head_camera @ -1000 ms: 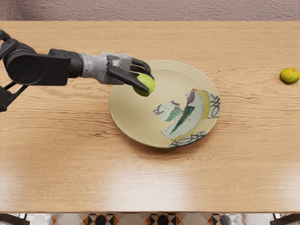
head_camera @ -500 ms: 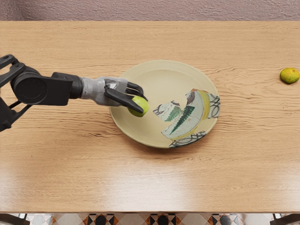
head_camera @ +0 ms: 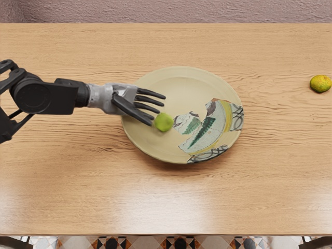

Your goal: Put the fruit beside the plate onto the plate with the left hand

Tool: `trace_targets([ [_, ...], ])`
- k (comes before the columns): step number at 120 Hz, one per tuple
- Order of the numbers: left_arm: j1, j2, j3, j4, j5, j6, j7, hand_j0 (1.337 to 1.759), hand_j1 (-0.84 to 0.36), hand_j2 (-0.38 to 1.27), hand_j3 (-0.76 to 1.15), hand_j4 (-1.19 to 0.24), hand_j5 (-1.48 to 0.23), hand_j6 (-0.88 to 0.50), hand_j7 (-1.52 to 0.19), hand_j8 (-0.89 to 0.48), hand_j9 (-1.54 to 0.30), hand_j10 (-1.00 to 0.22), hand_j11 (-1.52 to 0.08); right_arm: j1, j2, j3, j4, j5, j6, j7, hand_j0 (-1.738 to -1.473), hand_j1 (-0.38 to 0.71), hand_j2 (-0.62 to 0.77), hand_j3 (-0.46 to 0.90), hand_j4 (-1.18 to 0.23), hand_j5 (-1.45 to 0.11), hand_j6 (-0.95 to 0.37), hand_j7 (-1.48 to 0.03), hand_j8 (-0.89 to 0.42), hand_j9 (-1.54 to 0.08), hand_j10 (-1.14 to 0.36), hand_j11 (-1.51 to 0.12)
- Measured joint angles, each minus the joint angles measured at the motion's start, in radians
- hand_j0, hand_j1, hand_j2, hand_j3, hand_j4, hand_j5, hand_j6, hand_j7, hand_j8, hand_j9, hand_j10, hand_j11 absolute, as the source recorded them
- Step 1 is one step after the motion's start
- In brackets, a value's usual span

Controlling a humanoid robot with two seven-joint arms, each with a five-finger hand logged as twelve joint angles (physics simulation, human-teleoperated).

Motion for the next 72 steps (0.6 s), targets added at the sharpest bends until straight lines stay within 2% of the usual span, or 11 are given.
trace_targets([
  [12,-0.026,-0.002,-0.002,0.001,-0.001,-0.001,0.0,1.657,0.07,0.06,0.0,-0.24,-0.32,-0.21,-0.32,-0.21,-0.32,-0.2,-0.32,0.0,0.0,0.0,0.0,0.0,0.0,0.0,-1.658,-0.32,0.0,0.0,-0.02,-0.03,-0.02,-0.03,-0.02,-0.03,-0.02,-0.03],
  [32,-0.123,0.021,-0.022,-0.002,-0.006,-0.009,0.0,1.658,0.17,0.04,0.0,-0.16,-0.21,-0.15,-0.21,-0.14,-0.21,-0.14,-0.21,0.0,0.0,0.0,0.0,0.0,0.0,0.0,-1.658,-0.32,0.0,0.0,-0.02,-0.03,-0.02,-0.03,-0.02,-0.03,-0.02,-0.03],
  [36,-0.091,0.021,-0.052,-0.003,-0.011,-0.032,0.0,1.658,0.19,0.03,0.0,-0.14,-0.18,-0.13,-0.18,-0.12,-0.18,-0.12,-0.18,0.0,0.0,0.0,0.0,0.0,0.0,0.0,-1.658,-0.32,0.0,0.0,-0.02,-0.03,-0.02,-0.03,-0.02,-0.03,-0.02,-0.03],
  [42,0.04,0.032,-0.123,-0.003,-0.035,-0.094,0.0,1.658,0.23,0.03,0.0,-0.11,-0.14,-0.1,-0.14,-0.1,-0.14,-0.1,-0.14,0.0,0.0,0.0,0.0,0.0,0.0,0.0,-1.658,-0.32,0.0,0.0,-0.02,-0.03,-0.02,-0.03,-0.02,-0.03,-0.02,-0.03],
  [47,0.077,0.094,-0.172,-0.004,-0.06,-0.129,0.0,1.658,0.25,0.02,0.0,-0.09,-0.12,-0.08,-0.11,-0.08,-0.11,-0.08,-0.11,0.0,0.0,0.0,0.0,0.0,0.0,0.0,-1.658,-0.32,0.0,0.0,-0.02,-0.03,-0.02,-0.03,-0.02,-0.03,-0.02,-0.03],
  [57,0.221,0.269,-0.227,-0.003,-0.127,-0.169,0.0,1.658,0.28,0.01,0.0,-0.06,-0.08,-0.05,-0.08,-0.05,-0.08,-0.05,-0.08,0.0,0.0,0.0,0.0,0.0,0.0,0.0,-1.658,-0.32,0.0,0.0,-0.02,-0.03,-0.02,-0.03,-0.02,-0.03,-0.02,-0.03],
  [72,0.25,0.388,-0.259,-0.001,-0.226,-0.192,0.0,1.658,0.31,0.01,0.0,-0.03,-0.04,-0.03,-0.04,-0.03,-0.04,-0.03,-0.04,0.0,0.0,0.0,0.0,0.0,0.0,0.0,-1.658,-0.32,0.0,0.0,-0.02,-0.03,-0.02,-0.03,-0.02,-0.03,-0.02,-0.03],
])
